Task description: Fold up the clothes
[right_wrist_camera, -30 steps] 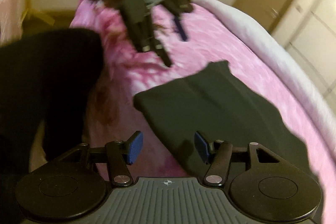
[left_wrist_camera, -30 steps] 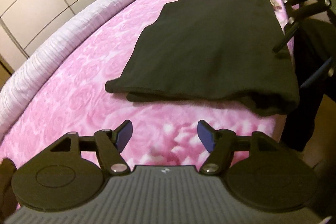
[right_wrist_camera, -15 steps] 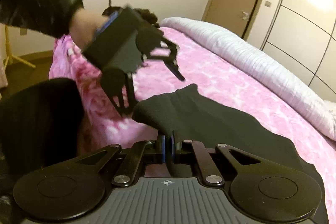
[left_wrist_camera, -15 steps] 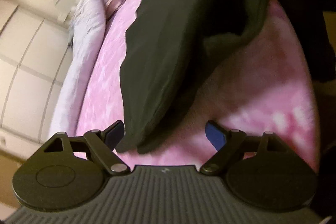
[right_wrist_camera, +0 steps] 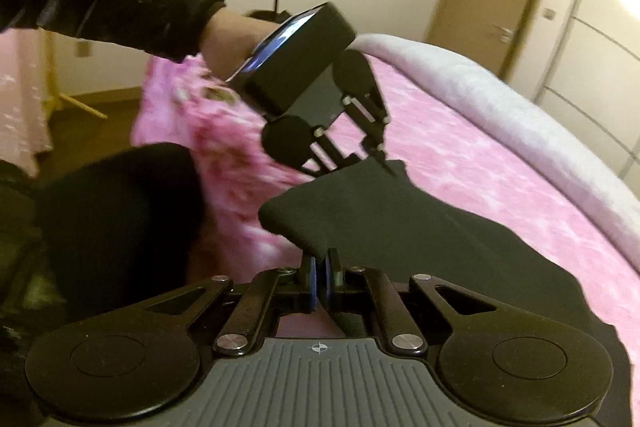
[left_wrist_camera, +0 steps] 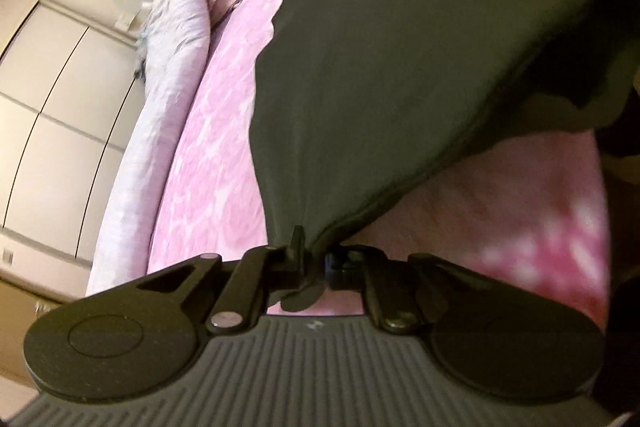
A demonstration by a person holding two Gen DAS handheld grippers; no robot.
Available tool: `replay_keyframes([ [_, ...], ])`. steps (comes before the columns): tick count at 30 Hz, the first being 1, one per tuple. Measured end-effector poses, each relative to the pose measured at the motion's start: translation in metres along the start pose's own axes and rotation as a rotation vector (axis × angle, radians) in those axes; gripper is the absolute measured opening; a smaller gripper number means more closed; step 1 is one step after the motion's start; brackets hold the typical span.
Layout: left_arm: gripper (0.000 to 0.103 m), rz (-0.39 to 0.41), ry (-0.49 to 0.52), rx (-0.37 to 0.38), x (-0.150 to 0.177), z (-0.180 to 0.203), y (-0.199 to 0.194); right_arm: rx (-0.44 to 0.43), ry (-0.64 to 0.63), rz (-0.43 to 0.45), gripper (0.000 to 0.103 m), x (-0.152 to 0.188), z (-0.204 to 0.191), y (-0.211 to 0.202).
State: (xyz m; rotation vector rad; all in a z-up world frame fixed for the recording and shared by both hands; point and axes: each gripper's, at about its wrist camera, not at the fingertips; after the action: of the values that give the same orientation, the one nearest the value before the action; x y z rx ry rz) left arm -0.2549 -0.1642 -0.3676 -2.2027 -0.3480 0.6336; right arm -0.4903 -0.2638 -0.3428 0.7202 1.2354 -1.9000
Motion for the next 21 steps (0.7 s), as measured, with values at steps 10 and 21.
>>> replay_keyframes([
  [10,0.008,-0.043,0.043,-0.022,-0.052,-0.053,-0.049,-0.063,0.129,0.166,0.002,-0.016,0.025,-0.023],
  [21,0.01,0.064,0.352,0.033,-0.243,-0.134,0.034,0.38,0.743,0.198,0.002,0.079,0.173,-0.096],
])
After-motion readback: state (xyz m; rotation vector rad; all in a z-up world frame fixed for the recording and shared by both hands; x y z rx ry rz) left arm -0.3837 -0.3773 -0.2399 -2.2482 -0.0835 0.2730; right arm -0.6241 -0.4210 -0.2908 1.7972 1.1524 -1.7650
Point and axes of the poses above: each gripper's, at about its wrist camera, not at the fingertips, and y roughly the way its jaws point, z to its right, x to its underside, and after that the axes turned 15 degrees about x, right-handed
